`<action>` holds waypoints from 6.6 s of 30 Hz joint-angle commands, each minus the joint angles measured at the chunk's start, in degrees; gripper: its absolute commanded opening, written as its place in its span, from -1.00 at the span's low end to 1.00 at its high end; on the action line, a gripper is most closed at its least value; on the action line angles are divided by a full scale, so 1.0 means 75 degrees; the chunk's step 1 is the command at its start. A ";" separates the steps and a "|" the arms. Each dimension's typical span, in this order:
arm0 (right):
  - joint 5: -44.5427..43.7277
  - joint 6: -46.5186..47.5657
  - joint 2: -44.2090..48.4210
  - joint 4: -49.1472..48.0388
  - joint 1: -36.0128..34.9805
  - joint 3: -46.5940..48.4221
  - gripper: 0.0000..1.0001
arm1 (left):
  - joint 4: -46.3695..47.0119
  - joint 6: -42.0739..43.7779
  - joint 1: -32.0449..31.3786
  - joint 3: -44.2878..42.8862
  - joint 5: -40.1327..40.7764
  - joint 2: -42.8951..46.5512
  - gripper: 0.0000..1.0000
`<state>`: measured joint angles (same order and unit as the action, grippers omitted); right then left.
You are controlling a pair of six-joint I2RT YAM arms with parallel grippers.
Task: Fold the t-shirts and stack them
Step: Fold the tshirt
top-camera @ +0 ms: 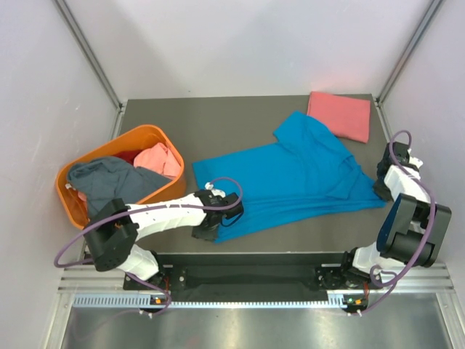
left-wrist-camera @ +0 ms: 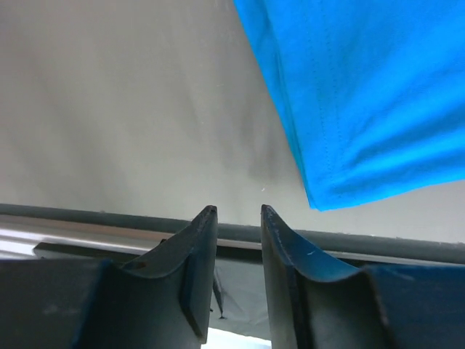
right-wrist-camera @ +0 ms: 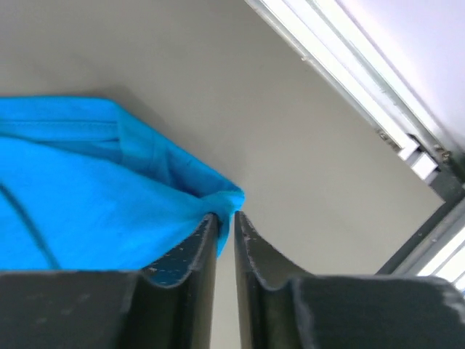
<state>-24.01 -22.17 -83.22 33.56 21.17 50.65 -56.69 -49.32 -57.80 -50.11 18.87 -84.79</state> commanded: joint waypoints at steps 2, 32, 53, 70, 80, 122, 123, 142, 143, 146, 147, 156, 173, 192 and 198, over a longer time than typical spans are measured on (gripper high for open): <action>0.0412 0.0097 0.0257 0.0270 0.0072 0.0640 -0.60 | -0.0434 0.0247 -0.0028 -0.0619 0.0284 -0.0014 -0.24; 0.2486 -0.0934 -0.0974 -0.1275 -0.0947 0.0595 -0.36 | 0.0667 0.4009 0.2281 -0.1815 -0.1485 -0.1794 -0.08; 0.2533 -0.0922 -0.1642 -0.2236 -0.0994 0.0605 -0.97 | 0.0855 0.4174 0.2410 -0.1944 -0.1369 -0.2417 -0.18; 0.2709 -0.1016 -0.1689 -0.2424 -0.0994 0.1097 -1.00 | 0.0738 0.3599 0.2410 -0.1264 -0.1110 -0.2370 -0.22; 0.3049 -0.1028 -0.1912 -0.2354 -0.0994 0.1262 -1.00 | 0.0714 0.3588 0.2410 -0.1264 -0.1063 -0.2370 -0.22; 0.3307 -0.1309 -0.1268 -0.0619 -0.1170 0.1743 -0.45 | 0.0550 0.4361 0.2421 -0.2764 -0.1568 -0.2416 -0.08; 0.3307 -0.1367 -0.1198 -0.0631 -0.1182 0.1661 -0.44 | 0.0550 0.4373 0.2410 -0.2776 -0.1532 -0.2486 -0.07; 0.2909 -0.1930 -0.1232 -0.1112 -0.1826 0.0840 -0.32 | 0.0714 0.4373 0.2422 -0.2436 -0.1169 -0.2780 -0.30; 0.2885 -0.1942 -0.1244 -0.1123 -0.1850 0.0828 -0.31 | 0.0726 0.4361 0.2433 -0.2448 -0.1180 -0.2815 -0.35; 0.2838 -0.1989 -0.1256 -0.1170 -0.1943 0.0817 -0.32 | 0.0691 0.4349 0.2422 -0.2483 -0.1250 -0.2839 -0.53; 0.2815 -0.1989 -0.1267 -0.1182 -0.1967 0.0817 -0.32 | 0.0668 0.4326 0.2433 -0.2483 -0.1262 -0.2827 -0.73; 0.3107 -0.1919 -0.1315 -0.1801 -0.2096 0.0875 -1.00 | 0.0527 0.4139 0.2422 -0.2483 -0.1146 -0.2722 -1.00; 0.3073 -0.0806 -0.1841 -0.2201 -0.2436 0.1930 -1.00 | 0.0269 0.3564 0.2422 -0.2460 -0.0735 -0.2569 -1.00; 0.2861 -0.0243 -0.2252 -0.2131 -0.2518 0.2445 -1.00 | 0.0035 0.2990 0.2422 -0.2354 -0.0290 -0.2639 -1.00; 0.3424 0.0401 -0.2614 -0.1921 -0.2763 0.3064 -0.99 | -0.0024 0.3084 0.2421 -0.2529 -0.0407 -0.2733 -0.83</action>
<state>0.32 -22.90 -101.01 20.34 2.46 67.79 -53.82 -25.89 -39.83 -68.64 13.85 -105.67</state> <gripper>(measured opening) 0.009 0.073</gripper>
